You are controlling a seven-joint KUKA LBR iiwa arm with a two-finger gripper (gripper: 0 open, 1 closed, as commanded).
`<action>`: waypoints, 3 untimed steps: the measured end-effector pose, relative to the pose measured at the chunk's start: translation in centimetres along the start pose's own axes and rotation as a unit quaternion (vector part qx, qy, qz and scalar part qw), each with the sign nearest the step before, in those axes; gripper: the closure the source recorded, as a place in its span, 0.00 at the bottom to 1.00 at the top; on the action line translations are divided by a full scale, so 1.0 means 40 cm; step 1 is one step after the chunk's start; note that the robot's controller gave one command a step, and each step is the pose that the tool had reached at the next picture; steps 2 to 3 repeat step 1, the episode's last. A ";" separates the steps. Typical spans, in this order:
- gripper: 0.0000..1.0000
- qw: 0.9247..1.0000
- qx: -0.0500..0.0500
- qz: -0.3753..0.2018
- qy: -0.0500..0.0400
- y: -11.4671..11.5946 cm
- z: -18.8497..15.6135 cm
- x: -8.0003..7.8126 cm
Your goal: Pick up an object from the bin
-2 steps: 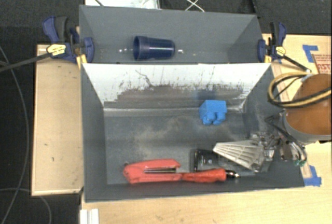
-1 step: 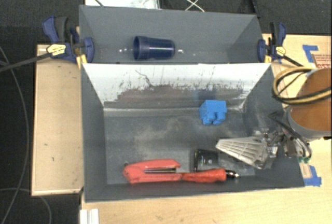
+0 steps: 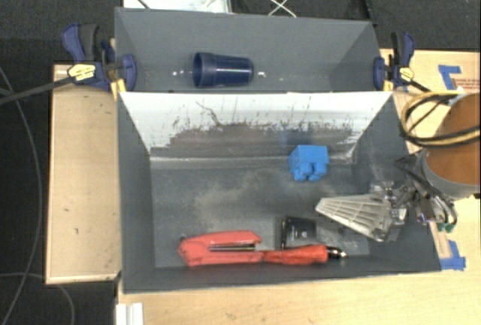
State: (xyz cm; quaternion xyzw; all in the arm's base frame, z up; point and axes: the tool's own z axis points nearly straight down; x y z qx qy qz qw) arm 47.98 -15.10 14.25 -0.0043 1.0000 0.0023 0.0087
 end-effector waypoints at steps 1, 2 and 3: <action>1.00 1.000 0.000 0.000 0.000 0.000 -0.028 -0.001; 1.00 1.000 0.000 0.000 0.000 0.000 -0.028 -0.001; 1.00 1.000 0.000 0.000 0.000 0.000 -0.028 -0.001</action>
Offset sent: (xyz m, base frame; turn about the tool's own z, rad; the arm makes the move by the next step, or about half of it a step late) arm 0.0002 -0.0001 0.0281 -0.0002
